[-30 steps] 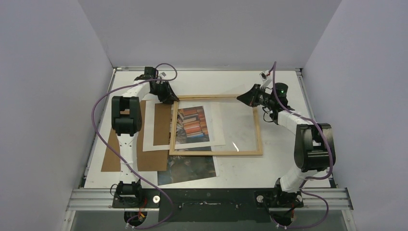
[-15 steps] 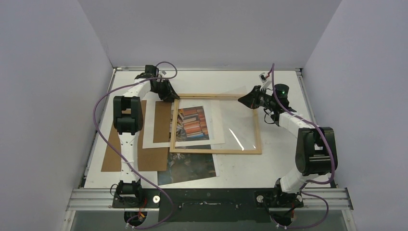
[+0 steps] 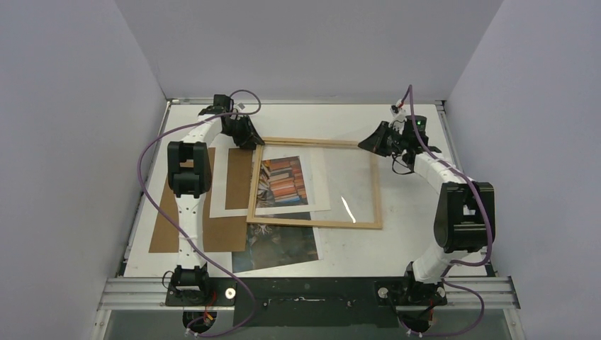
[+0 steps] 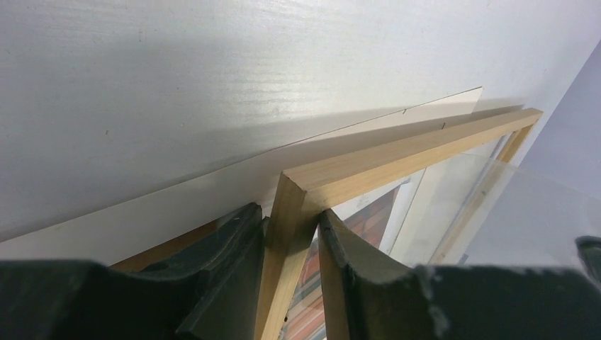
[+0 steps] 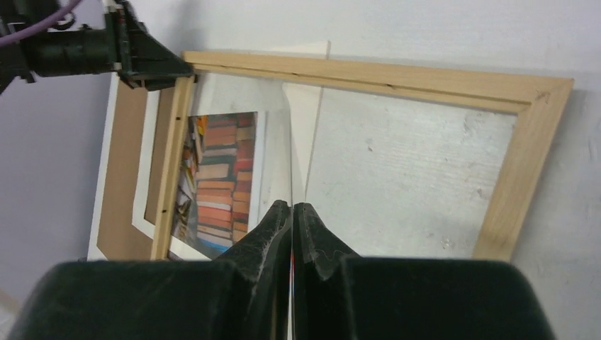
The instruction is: Put the photo into the frame
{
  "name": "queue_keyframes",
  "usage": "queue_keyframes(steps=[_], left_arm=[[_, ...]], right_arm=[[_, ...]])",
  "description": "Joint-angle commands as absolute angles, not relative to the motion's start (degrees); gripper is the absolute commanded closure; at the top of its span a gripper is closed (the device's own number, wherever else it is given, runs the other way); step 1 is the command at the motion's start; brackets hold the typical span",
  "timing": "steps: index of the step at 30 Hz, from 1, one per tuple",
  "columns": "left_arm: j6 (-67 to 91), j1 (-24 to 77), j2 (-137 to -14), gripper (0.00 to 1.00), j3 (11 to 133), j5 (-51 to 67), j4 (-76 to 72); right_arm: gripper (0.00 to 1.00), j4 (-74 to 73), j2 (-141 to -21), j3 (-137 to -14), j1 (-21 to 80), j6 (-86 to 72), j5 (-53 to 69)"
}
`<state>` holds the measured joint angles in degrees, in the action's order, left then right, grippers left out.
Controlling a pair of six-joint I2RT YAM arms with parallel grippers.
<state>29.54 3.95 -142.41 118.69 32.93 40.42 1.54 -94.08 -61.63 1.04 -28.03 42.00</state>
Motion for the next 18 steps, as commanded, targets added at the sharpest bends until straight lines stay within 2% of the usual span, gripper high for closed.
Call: queue_keyframes(steps=[1, 6, 10, 11, 14, 18], left_arm=[[27.5, 2.0, -144.7, 0.68, 120.6, 28.8, 38.1], [28.5, 2.2, -145.8, 0.71, 123.1, 35.0, 33.1], [30.5, 2.6, -146.8, 0.87, 126.2, 38.4, 27.5], [30.7, 2.6, -147.1, 0.88, 127.5, 38.6, 26.9], [30.5, 2.5, -149.2, 0.86, 132.1, 38.4, 26.4], [31.2, 2.4, -152.1, 0.73, 137.4, 36.9, 26.0]], right_arm=[[1.00, -8.8, -96.9, -62.4, 0.2, -29.8, 36.2], [0.95, -10.2, -98.9, -63.3, 0.2, -30.3, 32.3], [0.94, -10.1, -100.0, -62.3, -1.3, -32.0, 30.6], [0.94, -9.6, -99.7, -61.6, -1.3, -33.3, 30.1], [0.96, -8.2, -98.3, -58.6, -0.9, -38.0, 28.7], [1.00, -5.8, -94.4, -53.8, 1.2, -44.4, 26.2]])
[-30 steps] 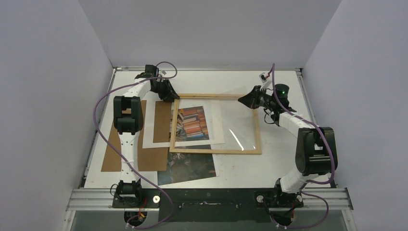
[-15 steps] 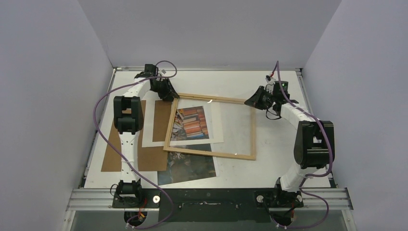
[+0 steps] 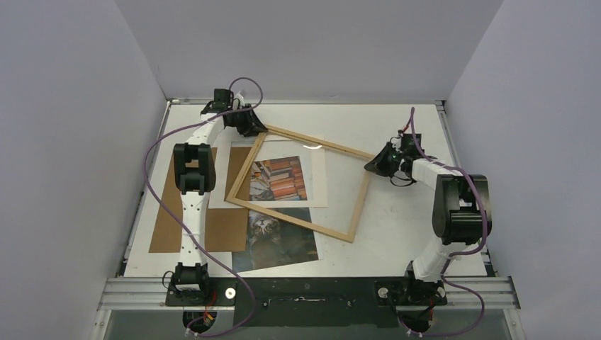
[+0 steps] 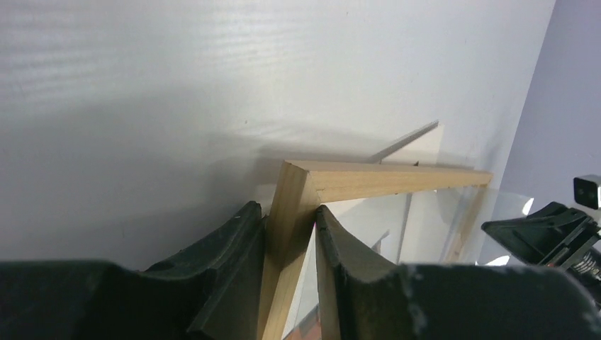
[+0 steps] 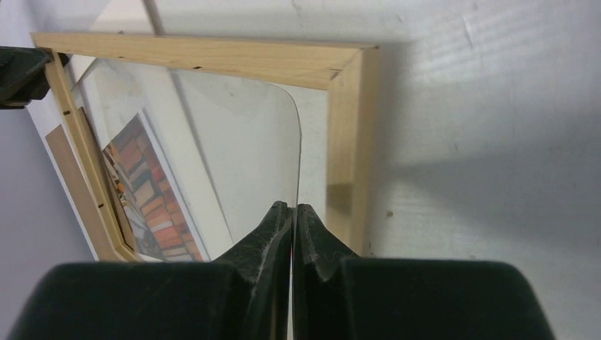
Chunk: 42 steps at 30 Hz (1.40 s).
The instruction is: Put the photo into the frame
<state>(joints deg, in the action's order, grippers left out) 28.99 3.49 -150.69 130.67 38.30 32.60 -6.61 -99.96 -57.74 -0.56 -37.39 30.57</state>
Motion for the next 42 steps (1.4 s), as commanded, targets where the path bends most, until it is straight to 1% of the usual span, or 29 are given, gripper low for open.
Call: queue_keyframes(steps=[1, 5, 10, 14, 17, 19, 20, 22, 24, 27, 30, 34, 36, 39, 42], left_arm=[[31.3, 2.3, -152.3, 0.67, 137.7, 36.0, 25.8], [30.7, 1.7, -150.7, 0.49, 137.3, 30.2, 26.7], [27.4, 0.6, -146.6, 0.34, 137.7, 24.1, 32.2], [24.8, 0.7, -142.0, 0.28, 135.5, 20.9, 38.3], [23.4, 0.7, -136.1, 0.24, 127.0, 19.3, 37.3], [22.0, 0.7, -133.0, 0.23, 119.0, 20.8, 34.6], [21.0, 0.6, -131.9, 0.22, 116.7, 22.6, 33.5], [18.8, 0.6, -131.4, 0.21, 114.4, 24.0, 34.5], [17.5, 0.7, -131.8, 0.21, 114.1, 24.2, 37.7], [17.5, 0.7, -129.9, 0.21, 111.3, 23.3, 37.7], [18.1, 0.7, -126.6, 0.21, 108.4, 22.9, 35.8], [19.8, 0.5, -123.4, 0.21, 107.0, 20.3, 38.7], [21.9, 0.5, -121.0, 0.21, 104.0, 18.7, 39.2], [26.5, 0.3, -115.9, 0.21, 97.1, 13.9, 38.8], [29.3, 0.3, -111.5, 0.21, 91.6, 9.9, 39.4]], right_arm=[[1.00, -5.8, -93.1, -52.8, 1.8, -45.7, 24.9], [1.00, -6.8, -87.1, -49.9, 2.9, -50.6, 19.4], [1.00, -9.1, -83.2, -49.9, 6.2, -45.9, 19.5], [1.00, -10.3, -78.3, -47.5, 9.2, -45.8, 17.9], [1.00, -9.9, -74.6, -46.1, 10.9, -43.9, 16.4], [0.93, -8.8, -72.6, -44.7, 11.1, -41.4, 16.7], [0.87, -8.6, -72.0, -43.9, 11.0, -40.7, 16.4], [0.68, -9.6, -73.0, -42.9, 10.7, -40.7, 16.5], [0.56, -10.2, -75.6, -42.4, 10.6, -42.2, 17.7], [0.50, -5.1, -78.9, -40.2, 10.7, -45.6, 21.9], [0.50, -2.4, -80.5, -40.9, 10.6, -45.8, 22.8], [0.53, -1.5, -81.4, -42.0, 9.9, -44.6, 22.9], [0.58, 1.1, -81.7, -41.1, 9.3, -45.3, 23.5], [0.70, 3.1, -81.8, -39.7, 9.0, -46.5, 22.6], [0.72, 4.3, -81.2, -38.5, 8.9, -47.4, 21.3]])
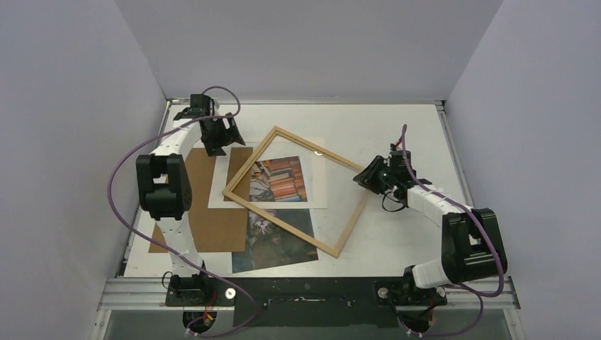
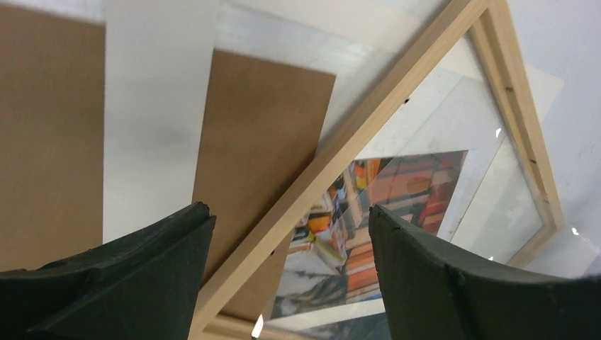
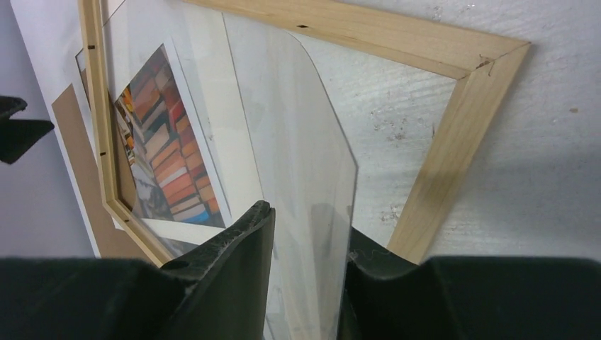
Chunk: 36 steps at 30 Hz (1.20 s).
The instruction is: Put the photo into the frame
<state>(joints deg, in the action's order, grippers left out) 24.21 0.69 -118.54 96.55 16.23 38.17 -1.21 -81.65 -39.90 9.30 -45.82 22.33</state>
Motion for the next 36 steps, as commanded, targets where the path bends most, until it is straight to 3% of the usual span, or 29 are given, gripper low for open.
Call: queue_keyframes(steps=[1, 6, 11, 20, 24, 29, 32, 36], left_arm=[[30.7, 0.3, -109.8, 0.21, 89.7, 8.7, 39.7], [36.4, 1.0, -99.6, 0.19, 73.9, 7.1, 34.0], [40.8, 3.4, -93.0, 0.18, 64.1, 3.9, 33.1], [47.9, 8.7, -94.0, 0.36, 64.0, -2.7, 39.9], [50.7, 10.2, -93.2, 0.35, 63.7, -8.3, 43.8], [52.9, 10.3, -94.7, 0.34, 61.1, -5.4, 40.2], [51.7, 10.2, -98.0, 0.43, 61.9, -2.7, 37.2], [49.7, 10.1, -102.3, 0.62, 65.8, -2.2, 37.0]], right_arm=[[0.72, 4.2, -81.1, -38.4, 8.9, -47.5, 21.0], [0.64, 3.9, -81.0, -38.2, 8.4, -47.4, 19.9], [0.63, 4.1, -82.9, -39.7, 7.8, -48.0, 21.8], [0.65, 1.4, -85.0, -42.1, 7.1, -45.4, 24.7], [0.65, 0.4, -85.1, -42.7, 6.8, -43.9, 25.5], [0.66, -1.8, -84.5, -43.5, 6.6, -41.2, 26.4], [0.74, -2.3, -83.1, -43.8, 6.7, -36.9, 27.7], [0.88, -2.3, -80.3, -43.6, 7.7, -31.6, 30.2]])
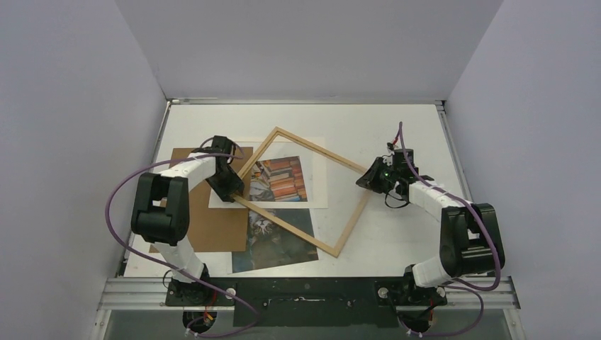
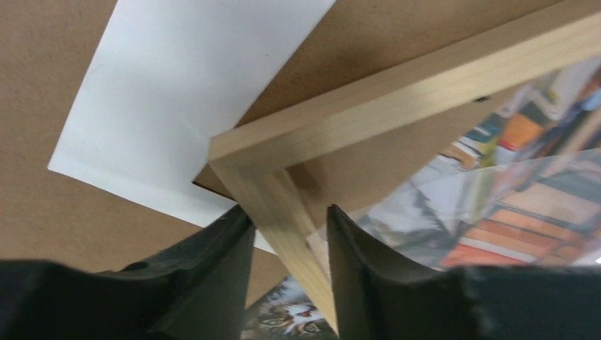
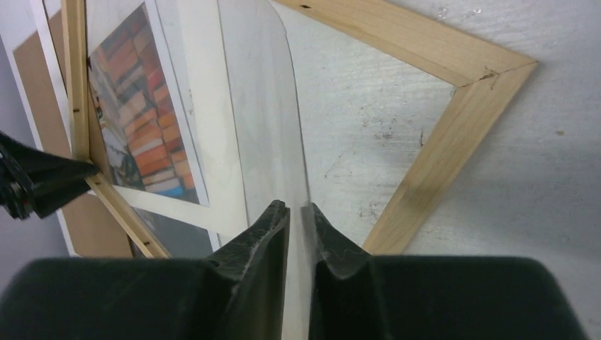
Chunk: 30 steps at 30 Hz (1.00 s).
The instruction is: Put the photo into the frame
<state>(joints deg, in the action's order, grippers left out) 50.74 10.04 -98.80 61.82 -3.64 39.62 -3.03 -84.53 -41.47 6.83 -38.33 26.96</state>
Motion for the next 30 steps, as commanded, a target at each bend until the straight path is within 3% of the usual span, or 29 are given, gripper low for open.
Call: queue_keyframes(steps=[1, 5, 9, 16, 30], left_arm=[[48.8, 10.0, -103.1, 0.67, 66.6, -1.9, 36.7], [46.3, 9.8, -105.9, 0.89, 71.0, -0.9, 37.2], [44.9, 10.1, -106.2, 1.00, 74.5, 0.0, 37.4], [42.1, 9.9, -108.6, 1.00, 82.7, 2.7, 38.9], [35.3, 7.9, -125.4, 1.00, 99.1, 11.2, 40.8]], right_arm=[[0.90, -1.9, -79.5, -43.4, 8.1, -31.2, 30.4], [0.97, -0.4, -76.2, -42.3, 9.4, -30.5, 31.4], [1.00, -1.2, -72.8, -41.5, 9.6, -28.3, 31.8], [1.00, -1.5, -65.3, -39.6, 10.2, -27.4, 33.1], [1.00, 0.9, -55.9, -38.9, 11.2, -23.3, 30.2]])
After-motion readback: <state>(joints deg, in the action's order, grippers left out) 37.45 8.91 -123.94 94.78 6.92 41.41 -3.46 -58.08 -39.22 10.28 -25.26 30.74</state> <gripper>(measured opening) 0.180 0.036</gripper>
